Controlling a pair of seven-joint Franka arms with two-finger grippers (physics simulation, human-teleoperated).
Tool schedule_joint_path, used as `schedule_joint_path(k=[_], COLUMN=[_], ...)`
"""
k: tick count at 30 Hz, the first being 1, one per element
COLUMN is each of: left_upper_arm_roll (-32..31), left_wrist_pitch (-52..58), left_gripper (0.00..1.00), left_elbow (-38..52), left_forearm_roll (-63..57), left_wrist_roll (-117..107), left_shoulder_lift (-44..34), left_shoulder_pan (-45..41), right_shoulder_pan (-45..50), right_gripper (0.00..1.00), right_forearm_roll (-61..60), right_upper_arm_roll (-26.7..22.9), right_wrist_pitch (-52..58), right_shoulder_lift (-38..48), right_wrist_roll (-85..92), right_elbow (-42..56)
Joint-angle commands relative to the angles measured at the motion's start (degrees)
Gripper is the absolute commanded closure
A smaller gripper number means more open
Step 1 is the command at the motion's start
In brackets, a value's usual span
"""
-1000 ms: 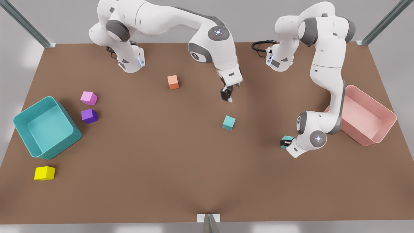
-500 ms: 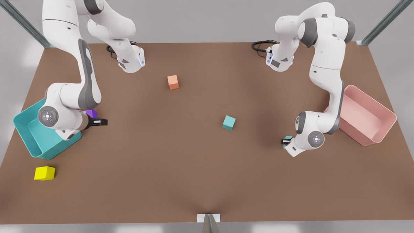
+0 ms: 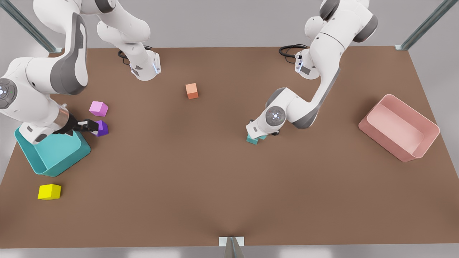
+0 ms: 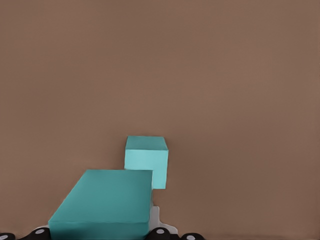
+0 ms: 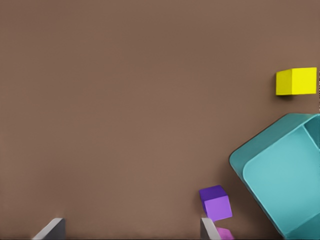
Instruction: Stack the two blue cubes on top of each other
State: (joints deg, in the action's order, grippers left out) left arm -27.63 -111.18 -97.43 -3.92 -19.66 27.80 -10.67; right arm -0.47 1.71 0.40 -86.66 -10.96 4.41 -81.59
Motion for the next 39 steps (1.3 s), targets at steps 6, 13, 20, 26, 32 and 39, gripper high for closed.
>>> schedule_joint_path(k=[6, 13, 20, 26, 32, 39], left_upper_arm_roll=[0.3, 0.3, 0.21, 0.21, -0.05, 23.44], left_wrist_pitch=[-3.52, -3.52, -4.22, -3.43, 17.56, 37.18], left_gripper=[0.39, 0.39, 0.39, 0.0, 0.0, 0.0], left_elbow=[1.02, -0.56, -0.92, -0.83, 16.82, 31.79], left_forearm_roll=[-3.99, -4.07, -4.07, -4.07, -9.43, 7.71], left_wrist_roll=[-25.6, -27.1, -27.19, -27.27, -26.31, 15.51], left_shoulder_lift=[5.77, 5.95, 6.83, 6.83, 4.55, -8.0], left_shoulder_pan=[-1.11, -2.25, -2.51, -2.51, -2.43, 5.22], right_shoulder_pan=[0.2, 0.03, 0.03, 0.03, 0.03, 0.03], right_gripper=[0.0, 0.0, 0.0, 0.0, 0.0, 0.0], right_forearm_roll=[0.04, 0.13, 0.13, 0.13, 0.13, 0.4], right_upper_arm_roll=[-0.04, -0.04, -0.04, -0.04, -0.04, -0.04], right_wrist_pitch=[2.98, 2.9, 2.9, 2.72, 2.72, 2.72], right_shoulder_lift=[-0.2, -0.21, -0.21, -0.29, -0.29, -0.29], right_wrist_roll=[0.43, 0.43, 0.43, 0.43, 0.43, 0.43], right_elbow=[0.03, 0.03, 0.03, 0.03, 0.03, 0.03])
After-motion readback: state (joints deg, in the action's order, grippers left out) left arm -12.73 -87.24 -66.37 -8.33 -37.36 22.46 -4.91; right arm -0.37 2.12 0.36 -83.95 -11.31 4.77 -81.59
